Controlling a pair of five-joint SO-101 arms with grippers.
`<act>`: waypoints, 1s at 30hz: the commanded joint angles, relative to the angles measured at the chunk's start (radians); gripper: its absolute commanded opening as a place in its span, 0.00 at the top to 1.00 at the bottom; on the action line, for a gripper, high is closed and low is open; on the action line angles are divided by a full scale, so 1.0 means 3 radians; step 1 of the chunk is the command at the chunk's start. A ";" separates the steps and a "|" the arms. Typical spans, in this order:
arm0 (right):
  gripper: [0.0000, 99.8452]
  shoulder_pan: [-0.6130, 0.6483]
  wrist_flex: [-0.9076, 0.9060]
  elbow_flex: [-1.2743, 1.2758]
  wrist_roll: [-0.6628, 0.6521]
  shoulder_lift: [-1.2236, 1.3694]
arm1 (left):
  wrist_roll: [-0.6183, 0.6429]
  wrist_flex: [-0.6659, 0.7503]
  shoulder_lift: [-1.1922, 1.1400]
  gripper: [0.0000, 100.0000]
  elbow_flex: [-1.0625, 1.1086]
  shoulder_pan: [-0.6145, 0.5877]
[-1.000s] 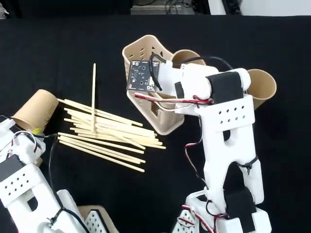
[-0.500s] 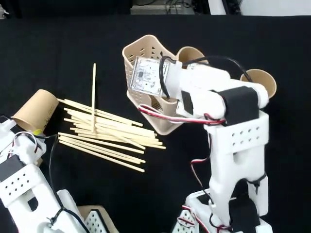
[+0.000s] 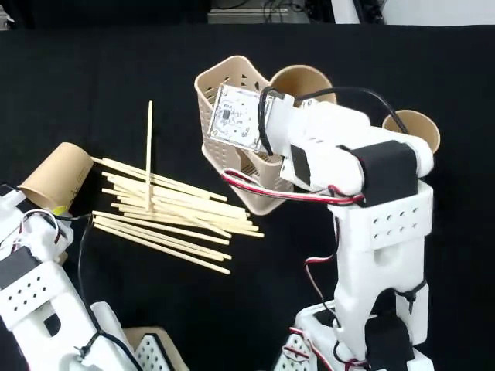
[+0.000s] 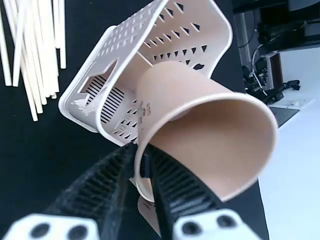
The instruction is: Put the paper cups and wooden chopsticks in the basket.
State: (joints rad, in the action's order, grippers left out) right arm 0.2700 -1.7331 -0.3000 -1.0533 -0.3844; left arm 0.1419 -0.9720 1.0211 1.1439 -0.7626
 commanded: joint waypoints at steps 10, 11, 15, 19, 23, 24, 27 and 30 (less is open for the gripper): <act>0.99 -0.0066 -0.0128 -0.0166 -0.0179 0.0729 | 0.0000 0.0010 0.0046 0.74 -0.0008 0.0013; 0.99 -0.0087 -0.0128 -0.0151 -0.0179 0.0744 | 0.0000 0.0010 0.0046 0.74 -0.0008 0.0018; 0.99 -0.0148 -0.0133 -0.0130 -0.0179 0.0688 | 0.0000 0.0046 0.0046 0.74 0.0033 0.0161; 0.99 -0.0164 -0.0133 -0.0105 -0.0194 0.0570 | 0.0000 0.0348 0.0046 0.74 0.0202 0.0161; 0.99 -0.0220 -0.0133 -0.0038 -0.0307 0.0279 | 0.0000 0.0409 0.0046 0.74 0.0233 0.0161; 0.99 -0.0235 -0.0138 0.0028 -0.0368 0.0202 | 0.0000 0.0409 0.0046 0.74 0.0233 0.0166; 0.99 -0.0276 -0.0138 0.0299 -0.0476 0.0059 | 0.0000 0.0409 0.0046 0.74 0.0233 0.0166; 0.99 -0.0266 -0.0133 0.0391 -0.0476 0.0059 | 0.0000 0.0409 0.0046 0.74 0.0233 0.0166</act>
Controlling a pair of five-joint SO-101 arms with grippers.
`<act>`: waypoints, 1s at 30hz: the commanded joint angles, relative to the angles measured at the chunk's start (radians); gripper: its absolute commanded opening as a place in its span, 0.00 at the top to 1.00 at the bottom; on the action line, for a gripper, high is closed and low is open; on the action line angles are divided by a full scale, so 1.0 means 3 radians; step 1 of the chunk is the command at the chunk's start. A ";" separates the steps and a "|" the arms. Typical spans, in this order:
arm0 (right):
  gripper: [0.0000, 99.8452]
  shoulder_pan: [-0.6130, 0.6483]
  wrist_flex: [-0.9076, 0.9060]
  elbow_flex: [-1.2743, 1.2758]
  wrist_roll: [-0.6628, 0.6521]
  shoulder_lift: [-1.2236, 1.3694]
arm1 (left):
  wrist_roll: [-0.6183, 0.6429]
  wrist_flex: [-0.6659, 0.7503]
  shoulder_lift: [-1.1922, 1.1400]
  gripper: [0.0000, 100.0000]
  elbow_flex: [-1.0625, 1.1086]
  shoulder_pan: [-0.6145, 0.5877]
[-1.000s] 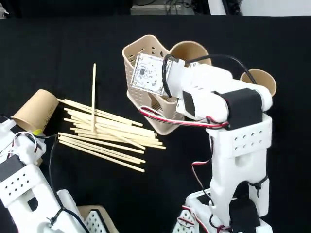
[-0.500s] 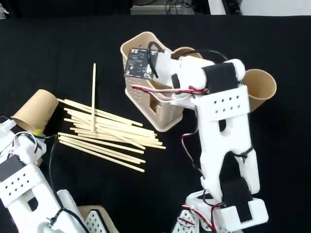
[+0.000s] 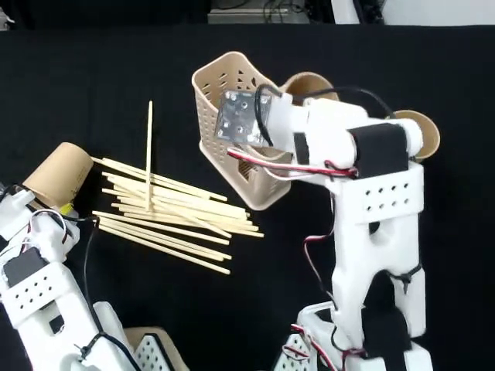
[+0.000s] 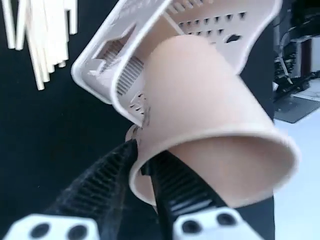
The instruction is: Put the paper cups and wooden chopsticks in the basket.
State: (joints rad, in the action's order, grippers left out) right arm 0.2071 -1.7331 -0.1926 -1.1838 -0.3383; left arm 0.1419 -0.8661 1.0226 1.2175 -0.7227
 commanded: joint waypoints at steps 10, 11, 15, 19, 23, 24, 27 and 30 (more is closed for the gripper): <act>0.95 0.0118 -0.0123 -0.0391 -0.0010 0.0376 | 0.0005 0.0041 0.0041 0.74 -0.0013 0.0033; 0.92 0.0118 -0.0123 -0.0468 0.0005 0.0401 | 0.0005 0.0041 0.0041 0.74 -0.0013 0.0033; 0.77 0.0118 -0.0123 -0.0780 0.0107 0.0299 | 0.0005 0.0041 0.0041 0.74 -0.0013 0.0033; 0.76 0.0102 -0.0118 -0.0852 0.0184 0.0023 | 0.0005 0.0041 0.0041 0.74 -0.0008 0.0028; 0.76 0.0102 -0.0118 -0.0698 0.0230 -0.0335 | 0.0005 0.0041 0.0041 0.74 -0.0008 0.0028; 0.76 0.0113 -0.0113 -0.0627 0.0230 -0.0448 | 0.0005 0.0036 0.0041 0.74 -0.0003 0.0028; 0.76 0.0118 -0.0113 -0.0442 0.0230 -0.0800 | 0.0005 0.0036 0.0041 0.74 -0.0003 0.0018; 0.77 0.0000 -0.0113 -0.0289 0.0302 -0.1158 | 0.0005 0.0036 0.0041 0.74 0.0003 0.0018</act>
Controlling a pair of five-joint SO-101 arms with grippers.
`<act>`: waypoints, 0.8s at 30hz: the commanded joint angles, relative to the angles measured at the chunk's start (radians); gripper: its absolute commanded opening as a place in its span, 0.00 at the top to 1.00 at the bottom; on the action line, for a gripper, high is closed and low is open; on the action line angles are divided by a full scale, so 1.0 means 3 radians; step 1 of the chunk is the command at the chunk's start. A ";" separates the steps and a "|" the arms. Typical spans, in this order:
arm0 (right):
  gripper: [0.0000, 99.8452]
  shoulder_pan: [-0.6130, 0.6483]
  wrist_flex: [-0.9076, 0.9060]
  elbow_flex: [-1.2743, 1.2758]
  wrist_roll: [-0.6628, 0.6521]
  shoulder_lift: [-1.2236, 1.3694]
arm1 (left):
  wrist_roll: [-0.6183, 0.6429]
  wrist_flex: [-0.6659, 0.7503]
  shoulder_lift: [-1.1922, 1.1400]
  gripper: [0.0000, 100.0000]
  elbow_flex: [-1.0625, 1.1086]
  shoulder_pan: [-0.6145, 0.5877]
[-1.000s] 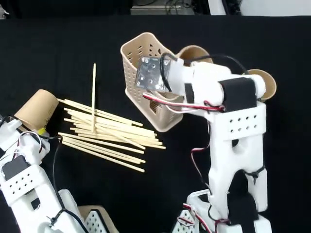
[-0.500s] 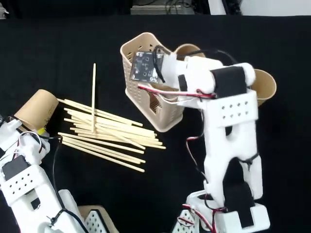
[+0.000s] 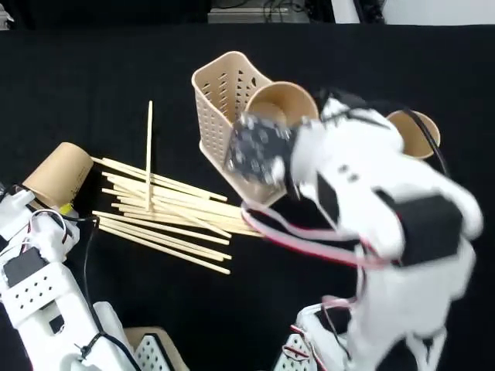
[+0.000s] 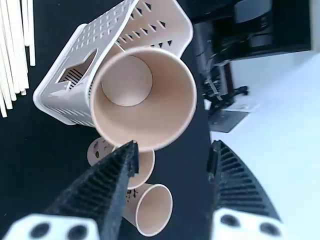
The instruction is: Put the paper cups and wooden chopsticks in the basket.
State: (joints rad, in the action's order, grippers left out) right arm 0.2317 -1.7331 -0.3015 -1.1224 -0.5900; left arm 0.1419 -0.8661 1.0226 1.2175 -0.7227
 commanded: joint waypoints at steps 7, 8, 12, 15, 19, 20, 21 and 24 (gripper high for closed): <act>0.80 -0.0650 0.0404 0.0841 0.1125 -0.0407 | 0.0005 0.0036 0.0041 0.74 -0.0003 0.0018; 0.80 -0.0701 0.0547 0.0928 0.1371 -0.0381 | 0.0005 0.0036 0.0041 0.74 -0.0003 0.0013; 0.79 -0.0701 0.0721 0.1015 0.2030 -0.0258 | 0.0005 0.0036 0.0041 0.74 0.0003 0.0008; 0.79 -0.0690 0.0736 0.0990 0.2440 -0.0187 | 0.0005 0.0036 0.0041 0.74 0.0003 0.0008; 0.79 -0.0859 0.0537 0.0882 0.2690 -0.0161 | 0.0005 0.0036 0.0041 0.74 0.0003 0.0008; 0.79 -0.0895 0.0511 0.0898 0.2716 -0.0161 | 0.0005 0.0036 0.0041 0.74 0.0003 0.0008; 0.79 -0.0910 0.0506 0.0944 0.2721 -0.0156 | 0.0005 0.0036 0.0041 0.74 0.0003 0.0008; 0.79 -0.0900 0.0588 0.1118 0.2987 -0.0166 | 0.0005 0.0046 0.0041 0.74 0.0008 0.0008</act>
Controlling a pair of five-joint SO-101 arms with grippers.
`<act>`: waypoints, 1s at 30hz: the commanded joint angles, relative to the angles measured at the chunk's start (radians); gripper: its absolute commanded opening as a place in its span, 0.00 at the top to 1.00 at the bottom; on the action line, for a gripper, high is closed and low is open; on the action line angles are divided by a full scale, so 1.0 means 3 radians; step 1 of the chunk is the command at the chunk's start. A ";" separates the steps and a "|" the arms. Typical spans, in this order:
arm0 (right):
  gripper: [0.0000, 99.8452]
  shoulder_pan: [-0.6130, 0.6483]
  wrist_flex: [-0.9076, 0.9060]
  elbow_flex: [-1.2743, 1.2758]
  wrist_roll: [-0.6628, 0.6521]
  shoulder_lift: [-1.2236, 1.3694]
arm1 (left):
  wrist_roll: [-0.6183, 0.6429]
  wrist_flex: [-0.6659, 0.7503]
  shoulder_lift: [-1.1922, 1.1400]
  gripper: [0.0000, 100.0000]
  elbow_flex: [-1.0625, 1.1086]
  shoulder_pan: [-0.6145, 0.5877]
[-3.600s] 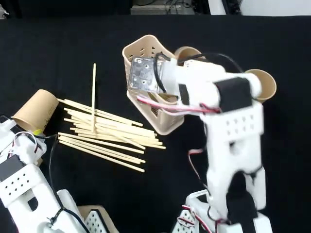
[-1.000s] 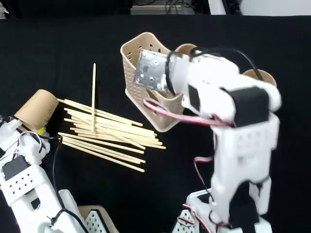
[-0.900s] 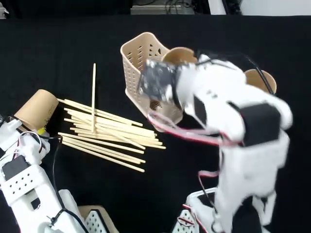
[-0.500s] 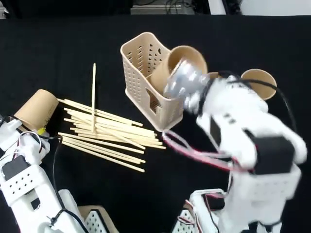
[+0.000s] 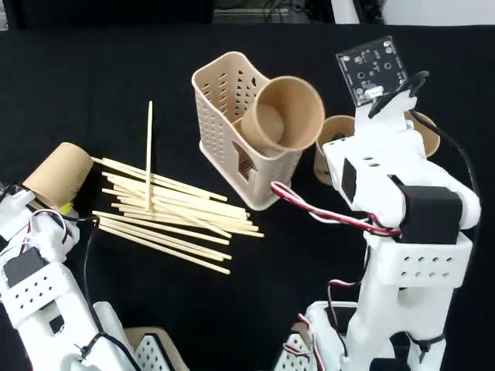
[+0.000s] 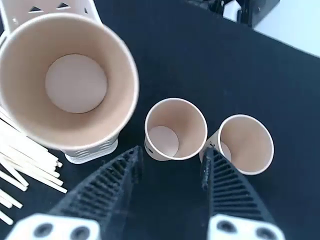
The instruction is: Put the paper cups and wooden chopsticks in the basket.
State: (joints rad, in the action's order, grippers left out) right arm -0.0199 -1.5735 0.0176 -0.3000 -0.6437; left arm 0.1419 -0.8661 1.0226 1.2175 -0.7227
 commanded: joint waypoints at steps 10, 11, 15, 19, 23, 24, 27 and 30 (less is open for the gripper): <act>0.79 0.0292 0.0000 -0.0233 0.1161 0.0074 | 0.0000 0.0041 0.0041 0.74 0.0008 0.0008; 0.79 0.0378 0.0051 -0.0212 0.1268 0.0115 | 0.0000 0.0041 0.0041 0.74 0.0008 0.0008; 0.79 0.0471 0.0256 -0.0161 0.1524 0.0361 | 0.0000 0.0041 0.0041 0.74 0.0013 0.0008; 0.79 0.0343 0.0327 -0.0171 0.1575 0.0637 | 0.0000 0.0041 0.0041 0.74 0.0013 0.0008; 0.82 0.0230 0.0440 -0.0161 0.1575 0.0821 | 0.0000 0.0041 0.0041 0.74 0.0013 0.0008; 0.85 0.0225 0.0450 -0.0166 0.1575 0.0862 | 0.0000 0.0041 0.0041 0.74 0.0013 0.0008; 0.99 0.0240 0.0445 -0.0187 0.1570 0.0903 | 0.0000 0.0041 0.0041 0.74 0.0013 0.0008; 0.98 0.0240 0.0445 -0.0192 0.1565 0.0908 | 0.0000 0.0041 0.0041 0.74 0.0013 0.0008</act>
State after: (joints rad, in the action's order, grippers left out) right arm 0.0660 -1.4584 -0.0115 0.1649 -0.3736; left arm 0.1404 -0.8661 1.0226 1.2252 -0.7227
